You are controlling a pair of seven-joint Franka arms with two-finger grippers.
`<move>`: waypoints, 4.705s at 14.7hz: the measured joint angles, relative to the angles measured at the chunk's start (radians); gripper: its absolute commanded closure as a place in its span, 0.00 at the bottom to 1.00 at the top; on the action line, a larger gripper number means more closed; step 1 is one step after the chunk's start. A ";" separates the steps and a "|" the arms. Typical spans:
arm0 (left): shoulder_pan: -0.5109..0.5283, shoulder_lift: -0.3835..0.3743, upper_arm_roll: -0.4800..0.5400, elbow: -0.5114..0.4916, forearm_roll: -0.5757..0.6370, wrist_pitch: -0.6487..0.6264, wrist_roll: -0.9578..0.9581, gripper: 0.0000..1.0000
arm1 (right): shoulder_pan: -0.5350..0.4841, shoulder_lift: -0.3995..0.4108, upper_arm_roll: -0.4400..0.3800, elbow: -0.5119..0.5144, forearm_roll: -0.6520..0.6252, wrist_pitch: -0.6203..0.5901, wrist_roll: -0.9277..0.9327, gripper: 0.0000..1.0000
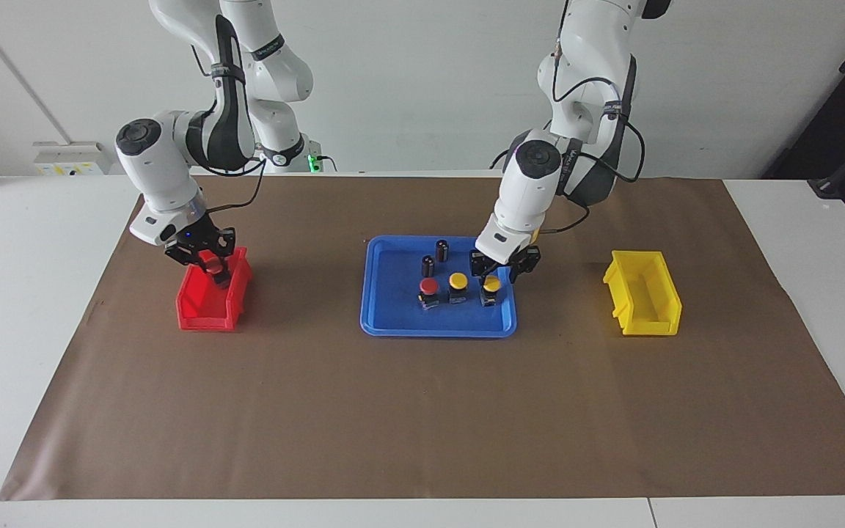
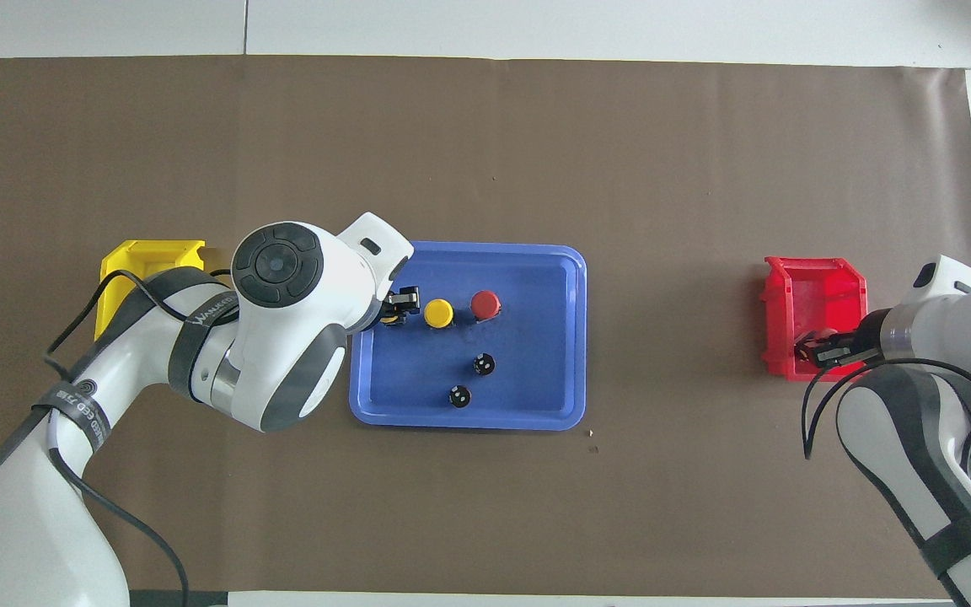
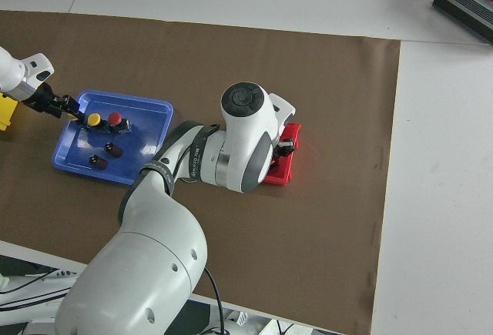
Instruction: Sort red and yellow buttons by color
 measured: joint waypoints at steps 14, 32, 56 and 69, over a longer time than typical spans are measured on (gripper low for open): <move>-0.001 0.010 0.000 -0.010 0.000 0.042 -0.049 0.95 | 0.368 0.087 0.023 0.510 0.007 -0.397 0.561 0.00; 0.532 -0.236 0.041 -0.064 0.044 -0.233 0.620 0.97 | 0.737 0.524 0.021 0.788 -0.088 -0.243 1.083 0.01; 0.534 -0.203 0.029 -0.139 0.046 -0.169 0.619 0.04 | 0.732 0.528 0.007 0.750 -0.097 -0.237 1.033 0.96; 0.007 0.000 -0.011 0.188 0.043 -0.182 -0.141 0.00 | 0.050 0.236 -0.004 0.537 -0.098 -0.316 -0.065 0.96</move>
